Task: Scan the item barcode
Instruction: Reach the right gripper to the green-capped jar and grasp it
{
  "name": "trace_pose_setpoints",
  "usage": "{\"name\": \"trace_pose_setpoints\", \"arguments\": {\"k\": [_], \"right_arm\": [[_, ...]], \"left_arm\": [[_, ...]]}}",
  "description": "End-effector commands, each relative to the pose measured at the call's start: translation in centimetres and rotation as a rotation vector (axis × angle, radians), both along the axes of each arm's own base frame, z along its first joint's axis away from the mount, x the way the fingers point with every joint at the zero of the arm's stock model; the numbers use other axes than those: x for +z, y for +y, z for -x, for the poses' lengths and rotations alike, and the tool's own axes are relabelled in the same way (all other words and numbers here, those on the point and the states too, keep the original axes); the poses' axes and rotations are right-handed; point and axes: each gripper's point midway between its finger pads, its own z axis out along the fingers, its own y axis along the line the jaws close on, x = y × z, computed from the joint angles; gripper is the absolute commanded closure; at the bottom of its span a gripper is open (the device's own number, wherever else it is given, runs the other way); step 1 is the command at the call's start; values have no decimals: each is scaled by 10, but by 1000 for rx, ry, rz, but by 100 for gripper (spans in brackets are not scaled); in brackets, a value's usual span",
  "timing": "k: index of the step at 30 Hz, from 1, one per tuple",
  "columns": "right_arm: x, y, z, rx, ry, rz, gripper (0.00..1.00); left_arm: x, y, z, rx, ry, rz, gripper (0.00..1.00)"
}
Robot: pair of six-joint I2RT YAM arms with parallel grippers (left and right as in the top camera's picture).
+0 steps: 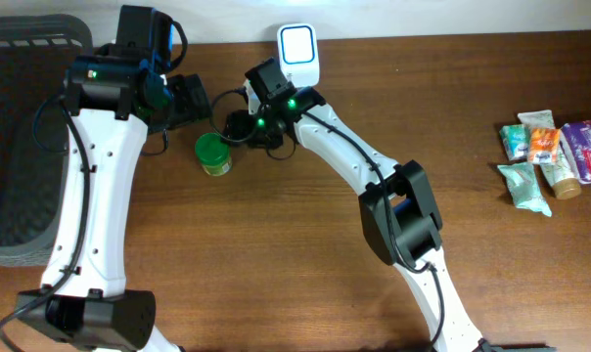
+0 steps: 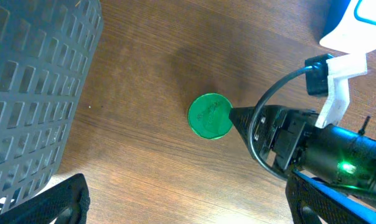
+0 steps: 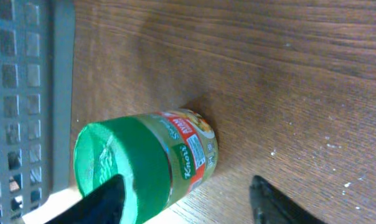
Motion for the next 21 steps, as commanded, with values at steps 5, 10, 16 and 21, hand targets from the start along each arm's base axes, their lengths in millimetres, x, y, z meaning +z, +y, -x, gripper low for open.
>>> {"name": "trace_pose_setpoints", "arguments": {"k": [5, 10, 16, 21], "right_arm": [[-2, 10, 7, -23, 44, -27, 60], [3, 18, 14, 4, 77, -72, 69], [3, 26, 21, 17, 80, -72, 78], [2, 25, 21, 12, 80, -66, 93]], "left_arm": [[8, 4, 1, -2, -23, -9, 1], [8, 4, 1, -2, -23, -9, 1], [8, 4, 1, -2, -23, -9, 1], [8, 4, 1, -2, -23, -9, 1]]}}
